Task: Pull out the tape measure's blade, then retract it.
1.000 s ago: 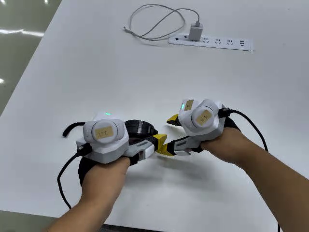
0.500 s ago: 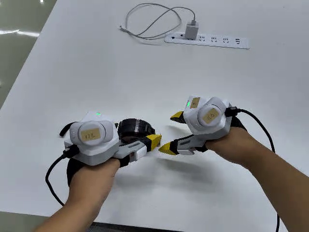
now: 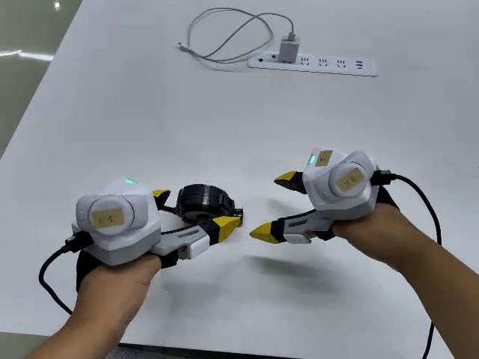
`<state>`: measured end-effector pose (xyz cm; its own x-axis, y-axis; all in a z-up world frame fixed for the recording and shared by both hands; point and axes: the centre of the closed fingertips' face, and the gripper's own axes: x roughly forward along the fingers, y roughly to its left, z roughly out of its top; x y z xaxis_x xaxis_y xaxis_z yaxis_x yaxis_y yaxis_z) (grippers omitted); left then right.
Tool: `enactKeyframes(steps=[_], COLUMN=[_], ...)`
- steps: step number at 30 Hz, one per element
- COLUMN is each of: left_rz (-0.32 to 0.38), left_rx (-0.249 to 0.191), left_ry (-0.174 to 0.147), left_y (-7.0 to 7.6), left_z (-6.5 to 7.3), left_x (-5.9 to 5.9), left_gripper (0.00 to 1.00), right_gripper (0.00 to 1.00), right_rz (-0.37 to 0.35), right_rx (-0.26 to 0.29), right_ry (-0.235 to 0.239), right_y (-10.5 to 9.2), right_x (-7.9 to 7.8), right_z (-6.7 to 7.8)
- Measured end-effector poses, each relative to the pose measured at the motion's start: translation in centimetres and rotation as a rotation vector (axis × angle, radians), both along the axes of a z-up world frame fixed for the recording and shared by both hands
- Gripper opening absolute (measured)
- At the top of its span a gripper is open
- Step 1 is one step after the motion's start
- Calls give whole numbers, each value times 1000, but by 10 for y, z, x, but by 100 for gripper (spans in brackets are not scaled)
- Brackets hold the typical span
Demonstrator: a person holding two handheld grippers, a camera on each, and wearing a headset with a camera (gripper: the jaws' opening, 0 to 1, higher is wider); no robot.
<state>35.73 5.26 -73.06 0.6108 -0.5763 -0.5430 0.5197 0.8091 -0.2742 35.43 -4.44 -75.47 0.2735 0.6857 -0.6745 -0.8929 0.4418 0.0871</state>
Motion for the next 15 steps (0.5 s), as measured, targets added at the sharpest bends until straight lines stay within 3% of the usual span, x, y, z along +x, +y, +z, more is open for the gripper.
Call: enactKeyframes(steps=[15], left_rz=[-62], left_rx=[26], left_ry=[-37], left_y=[8], left_z=[18], left_x=[-17], left_gripper=[80], right_gripper=[62], right_rz=[-61], right_rx=[2], right_ry=[-12], right_y=[-26], right_x=[-16], right_z=[13])
